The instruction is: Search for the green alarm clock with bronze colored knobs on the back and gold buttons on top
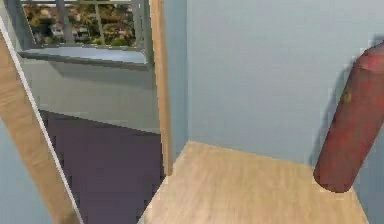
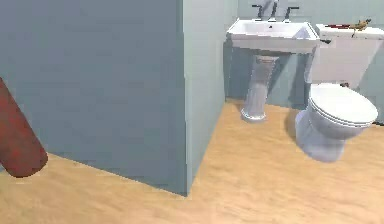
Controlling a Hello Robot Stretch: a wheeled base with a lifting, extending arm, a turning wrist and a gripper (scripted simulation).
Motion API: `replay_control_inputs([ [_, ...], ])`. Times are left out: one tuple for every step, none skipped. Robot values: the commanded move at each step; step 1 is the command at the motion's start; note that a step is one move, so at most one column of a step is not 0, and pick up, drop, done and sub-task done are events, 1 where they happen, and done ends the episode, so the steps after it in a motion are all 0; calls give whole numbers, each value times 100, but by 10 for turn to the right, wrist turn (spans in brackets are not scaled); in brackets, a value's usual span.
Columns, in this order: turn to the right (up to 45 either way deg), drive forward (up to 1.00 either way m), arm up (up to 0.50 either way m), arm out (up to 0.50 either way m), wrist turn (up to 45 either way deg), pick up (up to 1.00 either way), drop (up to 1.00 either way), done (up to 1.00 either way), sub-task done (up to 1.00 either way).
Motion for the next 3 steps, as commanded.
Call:
replay_control_inputs([
  [0, 100, 0, 0, 0, 0, 0, 0, 0],
  [-450, 0, 0, 0, 0, 0, 0, 0, 0],
  [-240, 0, 0, 0, 0, 0, 0, 0, 0],
])
